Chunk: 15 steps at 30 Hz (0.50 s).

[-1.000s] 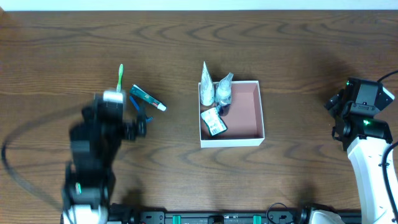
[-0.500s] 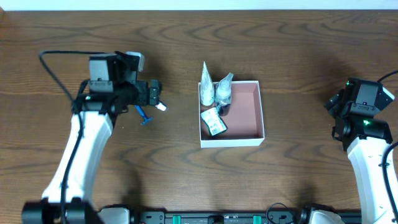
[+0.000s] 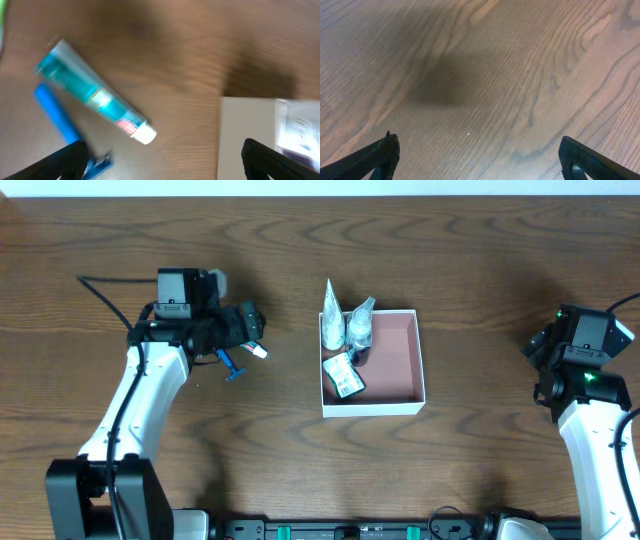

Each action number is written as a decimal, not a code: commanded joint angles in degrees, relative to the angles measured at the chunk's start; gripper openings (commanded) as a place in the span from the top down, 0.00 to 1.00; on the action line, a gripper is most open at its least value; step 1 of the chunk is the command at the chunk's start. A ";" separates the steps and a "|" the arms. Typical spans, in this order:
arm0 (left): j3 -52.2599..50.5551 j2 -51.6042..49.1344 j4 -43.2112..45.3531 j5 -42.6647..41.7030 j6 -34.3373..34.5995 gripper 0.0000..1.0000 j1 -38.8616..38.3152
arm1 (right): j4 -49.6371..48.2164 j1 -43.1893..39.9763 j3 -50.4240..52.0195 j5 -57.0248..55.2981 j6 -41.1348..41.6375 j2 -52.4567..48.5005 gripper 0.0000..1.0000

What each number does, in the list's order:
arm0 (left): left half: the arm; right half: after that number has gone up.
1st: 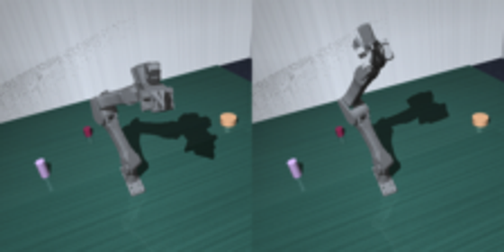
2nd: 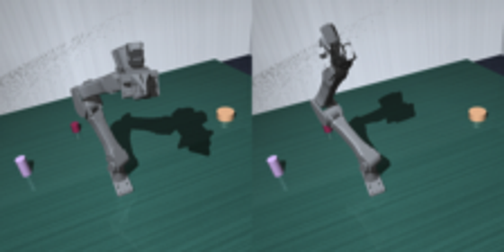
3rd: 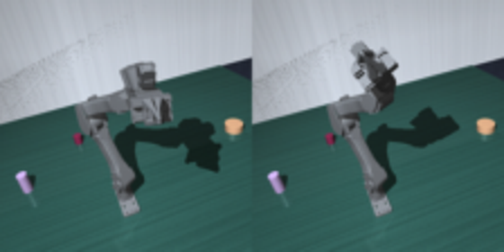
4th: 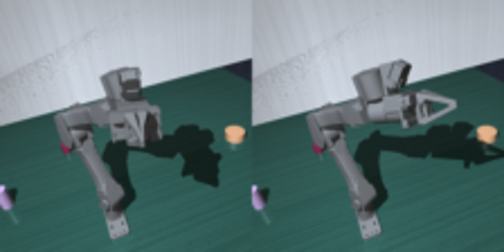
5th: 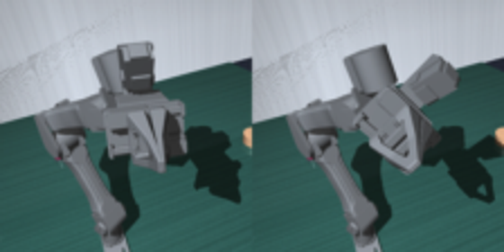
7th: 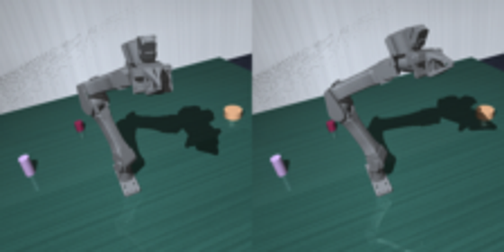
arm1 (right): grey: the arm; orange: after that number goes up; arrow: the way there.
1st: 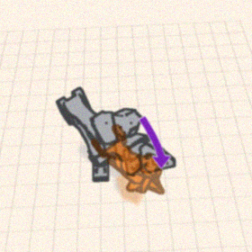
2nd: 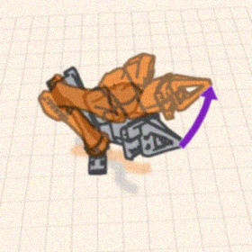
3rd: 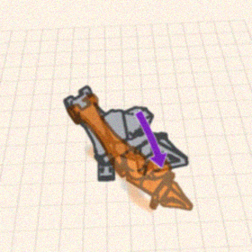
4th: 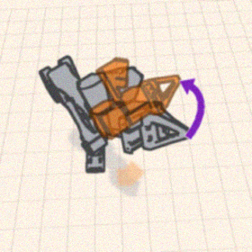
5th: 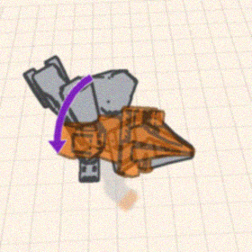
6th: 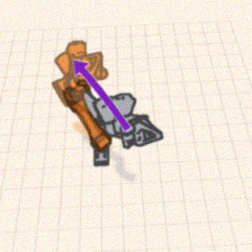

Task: Pack container
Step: 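Reach the left gripper to the green toothpaste tube and grasp it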

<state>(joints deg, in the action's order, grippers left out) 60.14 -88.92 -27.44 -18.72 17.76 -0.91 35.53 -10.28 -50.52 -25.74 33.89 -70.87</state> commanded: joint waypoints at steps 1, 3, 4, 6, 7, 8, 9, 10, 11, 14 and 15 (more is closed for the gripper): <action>0.42 -1.84 -0.50 10.01 14.99 0.02 -0.20 | 0.04 -0.31 -0.37 -0.76 -0.11 -0.15 0.01; 0.42 -3.26 -0.13 11.78 16.35 0.02 -1.27 | 0.04 -0.31 -0.37 -0.76 -0.11 -0.15 0.01; 0.42 -3.91 0.00 12.63 16.94 0.02 -1.88 | 0.04 -0.31 -0.37 -0.79 -0.11 -0.15 0.01; 0.42 -5.66 0.98 13.88 17.11 0.02 -3.37 | 0.02 -0.31 -0.37 -0.76 -0.11 -0.15 0.01; 0.42 -6.67 1.70 14.12 17.18 0.02 -4.09 | 0.04 -0.31 -0.37 -0.79 -0.11 -0.15 0.01; 0.42 -7.63 2.51 14.36 17.31 0.02 -4.79 | 0.02 -0.31 -0.37 -0.76 -0.11 -0.15 0.01; 0.42 -8.66 3.41 14.53 17.38 0.02 -5.42 | 0.04 -0.31 -0.37 -0.76 -0.11 -0.15 0.01; 0.42 -9.81 4.50 14.60 17.53 0.02 -6.10 | 0.02 -0.31 -0.37 -0.76 -0.11 -0.15 0.01; 0.42 -10.82 5.42 14.73 17.55 0.02 -6.60 | 0.04 -0.31 -0.37 -0.79 -0.11 -0.15 0.01; 0.42 -13.38 7.30 15.17 18.67 0.02 -7.45 | 0.02 -0.31 -0.37 -0.79 -0.11 -0.15 0.01; 0.42 -13.97 7.52 15.28 19.10 0.02 -7.45 | 0.04 -0.31 -0.37 -0.76 -0.11 -0.15 0.01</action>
<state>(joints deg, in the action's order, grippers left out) 60.14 -101.30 -20.29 -5.65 34.61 -8.27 35.51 -10.28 -50.52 -25.71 33.89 -70.87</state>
